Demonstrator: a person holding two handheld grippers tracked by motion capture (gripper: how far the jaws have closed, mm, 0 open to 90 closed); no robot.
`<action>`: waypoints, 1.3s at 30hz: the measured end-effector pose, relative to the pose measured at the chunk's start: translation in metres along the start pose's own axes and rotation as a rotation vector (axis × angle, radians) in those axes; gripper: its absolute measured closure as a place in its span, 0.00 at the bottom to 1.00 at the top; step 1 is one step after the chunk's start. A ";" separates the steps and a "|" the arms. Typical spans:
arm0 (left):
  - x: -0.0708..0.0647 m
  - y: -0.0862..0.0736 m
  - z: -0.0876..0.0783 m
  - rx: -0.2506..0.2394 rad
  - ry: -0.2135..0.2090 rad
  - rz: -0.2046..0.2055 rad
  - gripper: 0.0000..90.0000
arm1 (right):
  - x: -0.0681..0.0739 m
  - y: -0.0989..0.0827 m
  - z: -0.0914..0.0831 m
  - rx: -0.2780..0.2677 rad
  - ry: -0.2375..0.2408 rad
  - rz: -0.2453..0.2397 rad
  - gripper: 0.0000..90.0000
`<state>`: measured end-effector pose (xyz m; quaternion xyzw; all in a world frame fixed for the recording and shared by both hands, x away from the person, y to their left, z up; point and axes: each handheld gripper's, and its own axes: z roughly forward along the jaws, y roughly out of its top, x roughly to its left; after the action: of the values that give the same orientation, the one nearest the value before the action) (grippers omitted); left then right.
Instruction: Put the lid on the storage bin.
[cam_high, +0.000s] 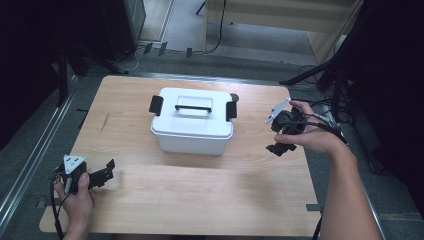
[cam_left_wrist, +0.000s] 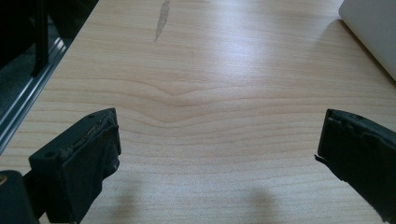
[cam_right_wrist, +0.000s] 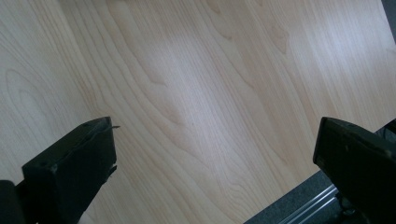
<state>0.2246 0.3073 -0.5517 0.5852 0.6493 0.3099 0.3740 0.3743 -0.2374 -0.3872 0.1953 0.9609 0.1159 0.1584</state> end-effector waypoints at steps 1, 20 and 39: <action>0.000 0.000 0.000 0.000 -0.001 0.002 0.00 | 0.001 -0.002 0.000 0.002 0.001 0.005 0.00; 0.000 0.000 -0.001 -0.003 -0.004 0.008 0.00 | 0.019 -0.056 0.016 -0.027 -0.004 0.088 0.00; -0.001 -0.001 -0.001 -0.009 -0.003 0.013 0.00 | 0.046 -0.100 0.032 -0.093 -0.012 0.188 0.00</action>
<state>0.2232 0.3064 -0.5514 0.5882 0.6436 0.3141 0.3758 0.3110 -0.3033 -0.4571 0.2776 0.9310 0.1735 0.1615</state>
